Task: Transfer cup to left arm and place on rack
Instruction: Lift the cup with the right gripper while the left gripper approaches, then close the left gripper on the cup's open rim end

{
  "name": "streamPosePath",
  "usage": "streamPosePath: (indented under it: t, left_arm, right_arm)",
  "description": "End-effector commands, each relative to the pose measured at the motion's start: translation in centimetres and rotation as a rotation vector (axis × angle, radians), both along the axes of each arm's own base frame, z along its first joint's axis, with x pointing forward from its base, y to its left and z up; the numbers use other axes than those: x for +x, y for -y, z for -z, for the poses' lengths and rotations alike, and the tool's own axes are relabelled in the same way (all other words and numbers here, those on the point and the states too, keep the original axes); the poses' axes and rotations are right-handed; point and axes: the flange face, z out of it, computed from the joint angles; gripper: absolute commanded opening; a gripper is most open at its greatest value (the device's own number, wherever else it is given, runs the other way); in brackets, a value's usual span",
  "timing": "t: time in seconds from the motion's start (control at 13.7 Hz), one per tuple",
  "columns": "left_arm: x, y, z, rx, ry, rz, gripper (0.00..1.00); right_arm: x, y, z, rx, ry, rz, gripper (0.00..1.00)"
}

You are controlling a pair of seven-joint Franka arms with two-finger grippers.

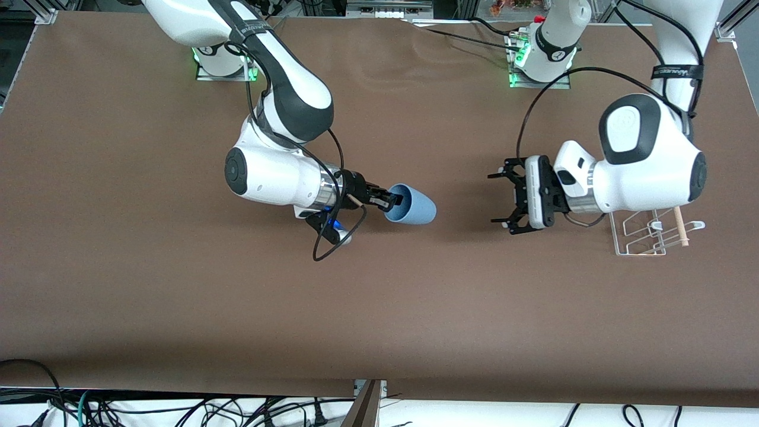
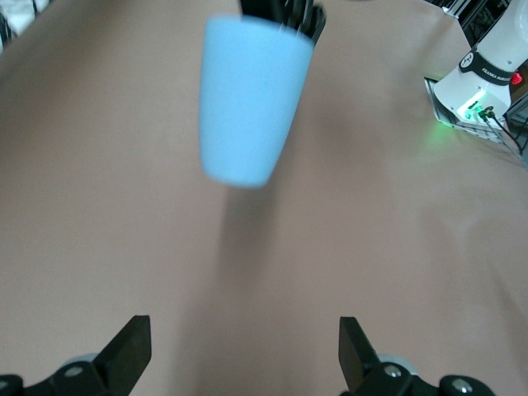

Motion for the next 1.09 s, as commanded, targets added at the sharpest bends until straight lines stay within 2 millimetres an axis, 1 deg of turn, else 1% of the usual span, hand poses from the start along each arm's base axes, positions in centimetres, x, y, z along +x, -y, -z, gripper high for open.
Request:
streamPosePath:
  t: [0.0, 0.07, 0.22, 0.29, 0.36, 0.44, 0.51, 0.58, 0.66, 0.73, 0.8, 0.87, 0.95, 1.02]
  left_arm:
    - [0.6, 1.6, -0.5, -0.066, 0.083, 0.002, 1.0]
    - [0.7, 3.1, 0.2, -0.09, 0.108, 0.004, 1.0]
    - [1.0, 4.9, 1.6, -0.107, 0.137, -0.017, 1.0]
    - [0.7, 6.2, 1.5, -0.125, 0.142, -0.02, 1.0]
    - [0.6, 6.8, 1.4, -0.134, 0.148, -0.029, 1.0]
    - [0.3, 8.0, 1.2, -0.135, 0.159, -0.023, 1.0]
    - [0.4, 8.2, 1.2, -0.13, 0.177, -0.035, 1.0]
    - [0.2, 9.1, 1.2, -0.136, 0.181, -0.038, 1.0]
    - [-0.5, 10.4, 1.3, -0.149, 0.173, -0.031, 1.0]
    - [-0.7, 10.6, 1.8, -0.144, 0.176, -0.035, 1.0]
    - [-0.8, 11.0, 2.1, -0.141, 0.179, -0.033, 1.0]
    - [-1.2, 11.9, 2.4, -0.141, 0.176, -0.024, 1.0]
    - [-1.2, 12.2, 2.7, -0.137, 0.182, -0.03, 1.0]
    - [-1.5, 12.8, 2.9, -0.134, 0.182, -0.02, 0.93]
  right_arm:
    - [0.6, -0.5, -1.0, 0.028, -0.001, 0.02, 0.0]
    - [0.6, -0.5, -1.1, 0.031, -0.001, 0.022, 0.0]
    - [0.5, -0.7, -1.2, 0.032, -0.001, 0.021, 0.0]
    - [0.5, -0.8, -1.2, 0.032, -0.001, 0.019, 0.0]
    - [0.3, -1.0, -1.2, 0.032, -0.001, 0.016, 0.0]
    - [0.3, -1.0, -1.2, 0.032, -0.001, 0.016, 0.0]
    - [0.3, -1.0, -1.2, 0.033, 0.0, 0.015, 0.0]
    - [0.3, -1.1, -1.2, 0.033, 0.0, 0.016, 0.0]
    - [0.0, -1.4, -1.4, 0.039, -0.002, 0.009, 0.0]
    - [-0.3, -1.8, -1.6, 0.046, -0.005, 0.003, 0.0]
    - [-0.1, -1.9, -2.0, 0.051, 0.001, 0.005, 0.0]
    - [-0.2, -2.0, -2.2, 0.053, -0.002, 0.011, 0.0]
    - [0.0, -1.9, -2.3, 0.053, -0.004, 0.016, 0.0]
    - [0.0, -1.9, -2.4, 0.055, -0.003, 0.017, 0.0]
